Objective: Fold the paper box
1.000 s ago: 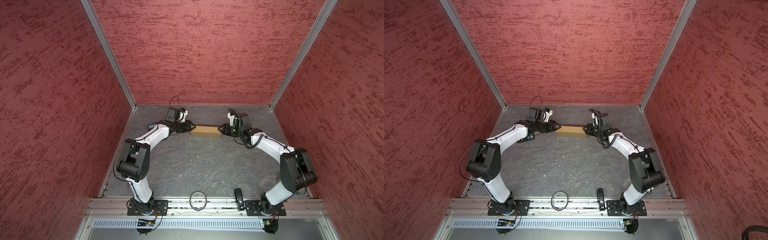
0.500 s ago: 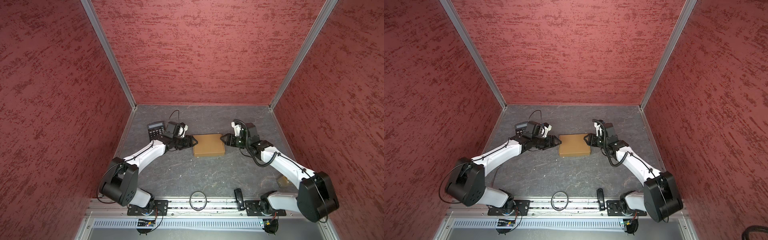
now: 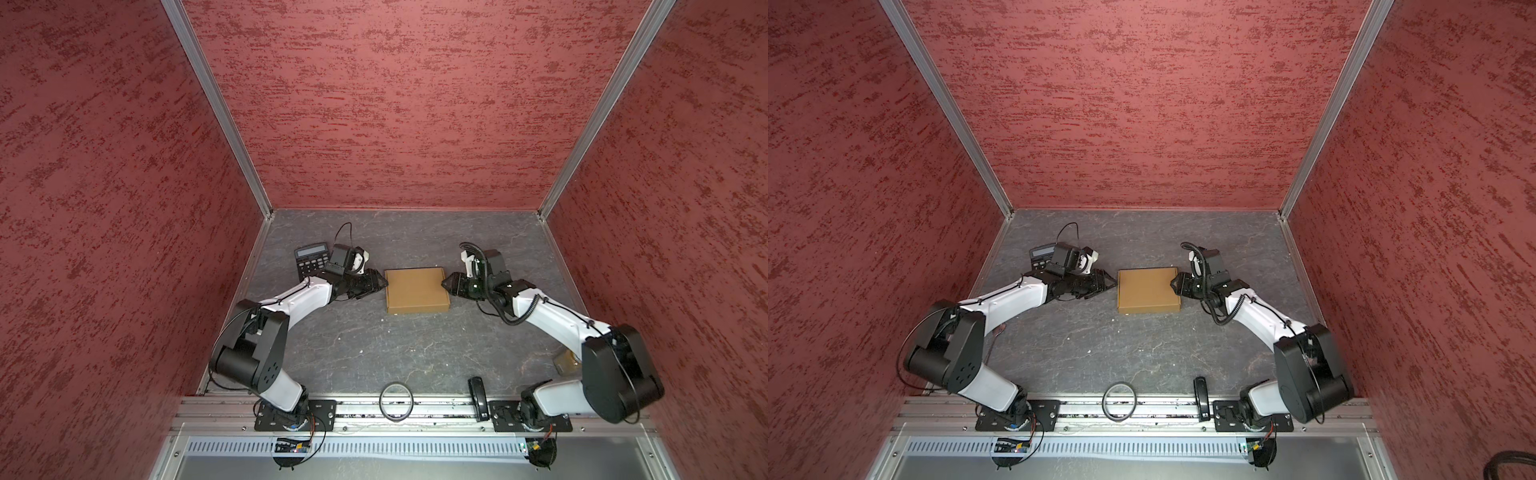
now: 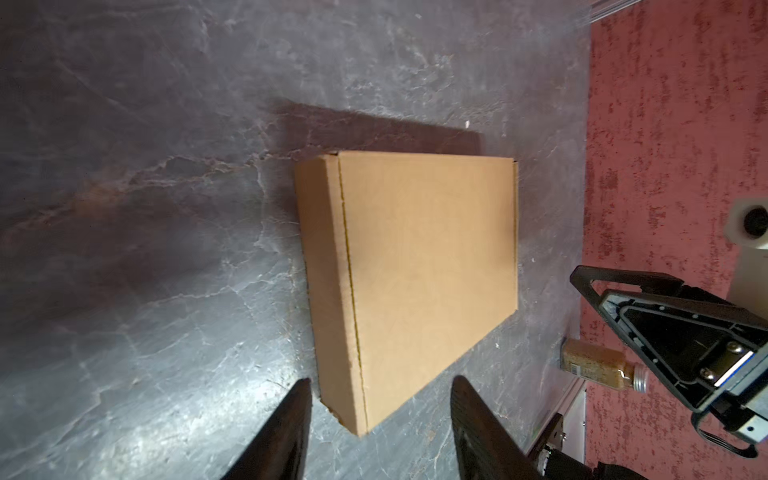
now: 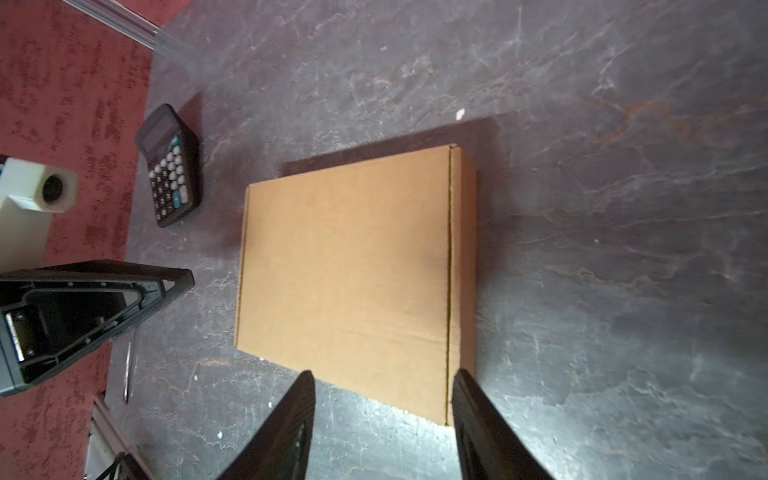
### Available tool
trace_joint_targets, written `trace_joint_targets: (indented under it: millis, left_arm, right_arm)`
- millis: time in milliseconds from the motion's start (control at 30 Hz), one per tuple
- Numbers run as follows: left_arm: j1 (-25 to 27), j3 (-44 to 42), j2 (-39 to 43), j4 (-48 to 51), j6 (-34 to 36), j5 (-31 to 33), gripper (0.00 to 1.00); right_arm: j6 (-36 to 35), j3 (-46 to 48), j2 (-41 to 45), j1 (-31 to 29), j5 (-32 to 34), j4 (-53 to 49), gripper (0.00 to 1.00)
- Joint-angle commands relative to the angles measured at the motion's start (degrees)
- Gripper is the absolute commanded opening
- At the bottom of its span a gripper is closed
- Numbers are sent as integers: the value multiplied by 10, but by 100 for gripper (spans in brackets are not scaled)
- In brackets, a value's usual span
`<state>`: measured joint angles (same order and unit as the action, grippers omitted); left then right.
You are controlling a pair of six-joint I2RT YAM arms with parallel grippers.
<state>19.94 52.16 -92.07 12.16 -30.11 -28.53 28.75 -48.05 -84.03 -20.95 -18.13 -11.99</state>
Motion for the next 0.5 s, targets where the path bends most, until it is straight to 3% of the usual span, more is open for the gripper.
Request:
trace_joint_targets:
  millis: [0, 467]
  left_arm:
    - [4, 22, -23, -31, 8, -9, 54]
    - [24, 41, -101, -66, 3, -11, 52]
  right_arm:
    - [-11, -33, -38, -1, 13, 9, 54]
    - [1, -45, -118, -1, -8, 41, 52]
